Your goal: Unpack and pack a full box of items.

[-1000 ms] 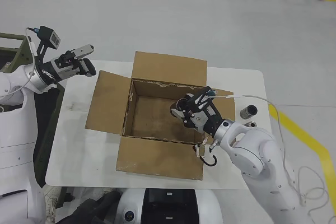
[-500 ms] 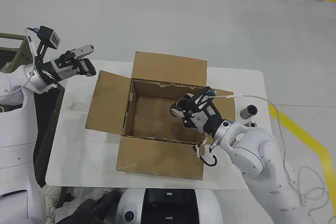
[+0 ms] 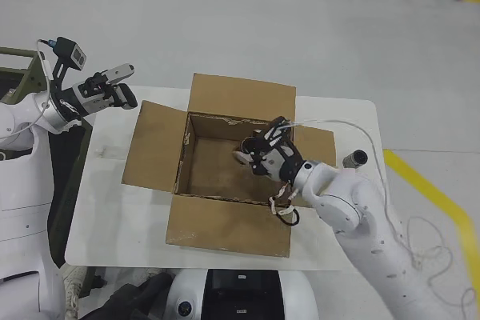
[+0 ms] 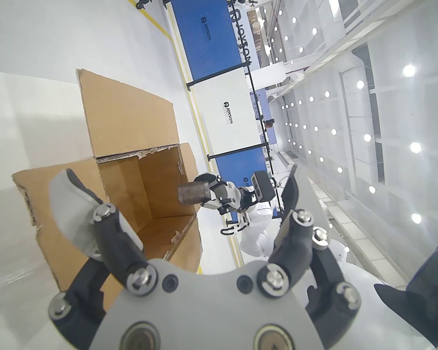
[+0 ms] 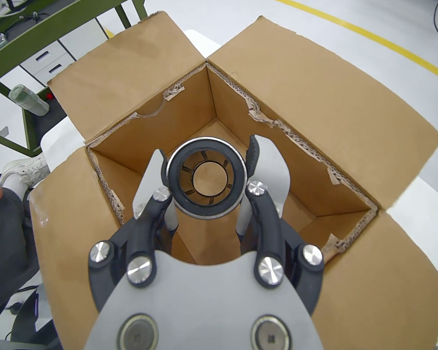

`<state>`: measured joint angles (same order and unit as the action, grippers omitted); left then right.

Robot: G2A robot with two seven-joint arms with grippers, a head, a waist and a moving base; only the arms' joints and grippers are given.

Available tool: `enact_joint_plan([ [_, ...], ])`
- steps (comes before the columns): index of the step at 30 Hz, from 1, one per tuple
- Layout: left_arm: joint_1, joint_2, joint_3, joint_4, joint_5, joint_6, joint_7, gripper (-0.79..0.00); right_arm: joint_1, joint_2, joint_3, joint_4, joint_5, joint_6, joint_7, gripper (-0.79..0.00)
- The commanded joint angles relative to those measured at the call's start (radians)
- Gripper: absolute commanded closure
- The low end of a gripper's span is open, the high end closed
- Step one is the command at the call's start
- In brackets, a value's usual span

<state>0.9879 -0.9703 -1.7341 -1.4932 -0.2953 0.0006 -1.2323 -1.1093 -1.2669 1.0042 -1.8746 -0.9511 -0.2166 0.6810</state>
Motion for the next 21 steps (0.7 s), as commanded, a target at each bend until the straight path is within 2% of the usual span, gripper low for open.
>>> enact_joint_plan([
  [1,0.000,0.000,0.000,0.000,0.000,0.000,0.000,-0.785,0.054,-0.011,-0.040,0.057,0.015,0.000,-0.001,0.000],
  [10,0.000,0.000,0.000,0.000,0.000,0.000,0.000,-0.785,0.238,-0.075,-0.209,0.316,0.086,0.006,-0.047,0.000],
  [21,0.000,0.000,0.000,0.000,0.000,0.000,0.000,-0.785,0.348,-0.147,-0.342,0.532,0.111,0.034,-0.085,0.000],
])
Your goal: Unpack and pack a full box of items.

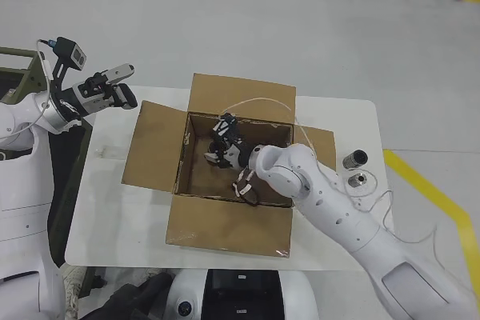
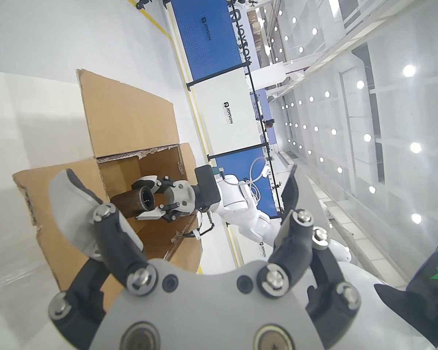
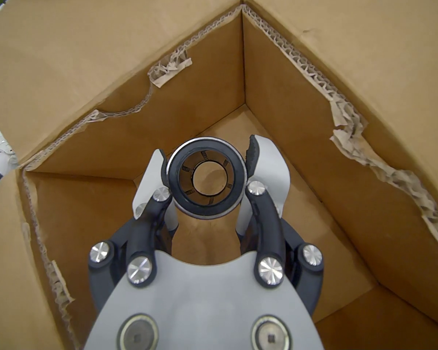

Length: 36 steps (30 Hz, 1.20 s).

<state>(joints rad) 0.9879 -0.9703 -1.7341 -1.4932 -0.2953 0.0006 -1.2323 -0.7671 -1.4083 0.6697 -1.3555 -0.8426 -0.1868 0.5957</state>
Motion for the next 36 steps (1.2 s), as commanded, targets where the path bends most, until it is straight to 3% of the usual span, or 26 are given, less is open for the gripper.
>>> enact_joint_plan([
  [1,0.000,0.000,0.000,0.000,0.000,0.000,0.000,-0.785,0.011,-0.011,-0.016,0.024,0.004,0.007,0.001,0.000],
  [19,0.000,0.000,0.000,0.000,0.000,0.000,0.000,-0.785,0.060,-0.083,-0.094,0.170,-0.052,0.103,0.027,0.000],
  [22,0.000,0.000,0.000,0.000,0.000,0.000,0.000,-0.785,0.068,-0.092,-0.098,0.183,-0.054,0.098,0.043,-0.197],
  [27,0.000,0.000,0.000,0.000,0.000,0.000,0.000,-0.785,0.076,-0.103,-0.097,0.194,-0.064,0.099,0.056,-0.363],
  [36,0.000,0.000,0.000,0.000,0.000,0.000,0.000,-0.785,0.048,-0.098,-0.058,0.149,-0.089,0.089,0.067,-0.379],
])
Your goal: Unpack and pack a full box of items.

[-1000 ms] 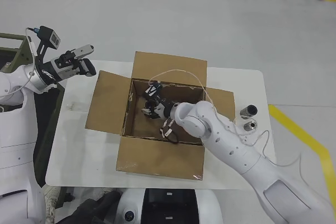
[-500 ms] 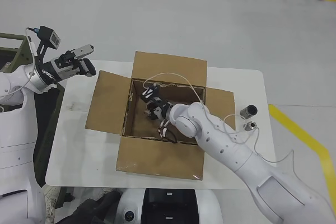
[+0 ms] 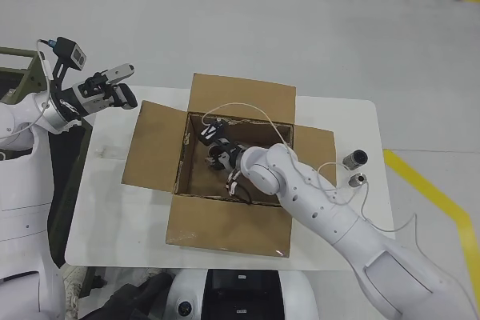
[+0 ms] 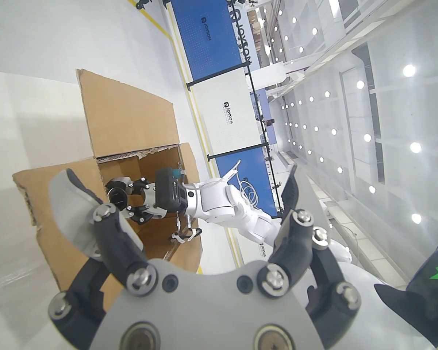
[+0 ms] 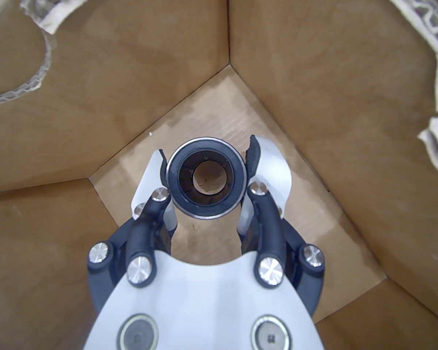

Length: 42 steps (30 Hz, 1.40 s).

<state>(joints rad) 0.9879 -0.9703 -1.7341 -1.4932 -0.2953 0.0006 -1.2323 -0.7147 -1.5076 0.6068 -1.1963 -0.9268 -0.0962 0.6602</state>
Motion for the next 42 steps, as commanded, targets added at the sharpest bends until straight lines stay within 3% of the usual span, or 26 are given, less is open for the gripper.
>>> enact_joint_plan([
  [1,0.000,0.000,0.000,0.000,0.000,0.000,0.000,-0.785,-0.009,0.003,0.010,-0.023,-0.010,-0.003,0.007,-0.391],
  [5,0.000,0.000,0.000,0.000,0.000,0.000,0.000,-0.785,-0.038,0.014,0.036,-0.090,-0.038,-0.005,0.017,-0.566],
  [8,0.000,0.000,0.000,0.000,0.000,0.000,0.000,-0.785,-0.067,0.026,0.061,-0.149,-0.060,-0.007,0.024,-0.606],
  [30,0.000,0.000,0.000,0.000,0.000,0.000,0.000,-0.785,-0.394,0.125,0.333,-0.619,-0.187,-0.094,0.015,-0.659],
  [42,0.000,0.000,0.000,0.000,0.000,0.000,0.000,-0.785,-0.574,0.166,0.524,-0.764,-0.167,-0.129,-0.067,-0.674],
])
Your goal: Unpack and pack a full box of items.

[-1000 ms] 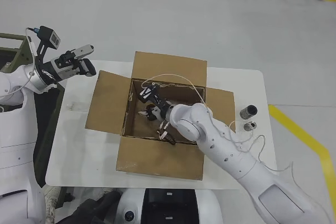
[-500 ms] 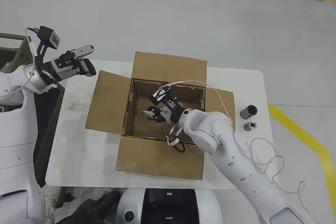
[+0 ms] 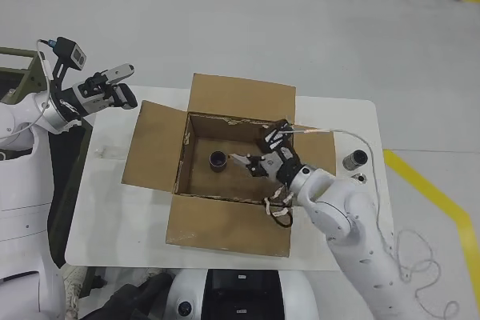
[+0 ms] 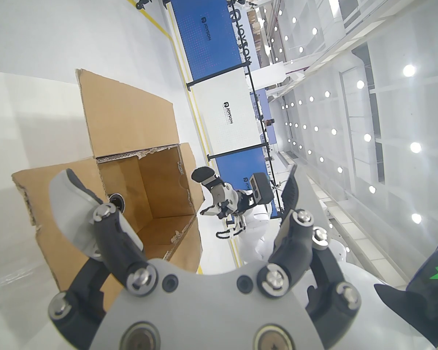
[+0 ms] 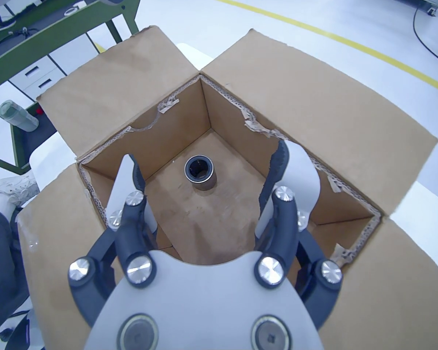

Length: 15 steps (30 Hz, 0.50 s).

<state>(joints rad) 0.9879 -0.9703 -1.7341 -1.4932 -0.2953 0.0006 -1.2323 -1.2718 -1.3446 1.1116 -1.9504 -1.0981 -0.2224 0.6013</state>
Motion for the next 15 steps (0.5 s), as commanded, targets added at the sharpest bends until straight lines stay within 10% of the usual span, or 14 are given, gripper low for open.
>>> enact_joint_plan([
  [1,0.000,0.000,0.000,0.000,0.000,0.000,0.000,-0.785,-0.032,0.006,0.037,-0.019,0.010,-0.006,-0.016,-0.677],
  [15,0.000,0.000,0.000,0.000,0.000,0.000,0.000,-0.785,-0.194,0.039,0.282,-0.047,0.124,-0.009,-0.106,-0.708],
])
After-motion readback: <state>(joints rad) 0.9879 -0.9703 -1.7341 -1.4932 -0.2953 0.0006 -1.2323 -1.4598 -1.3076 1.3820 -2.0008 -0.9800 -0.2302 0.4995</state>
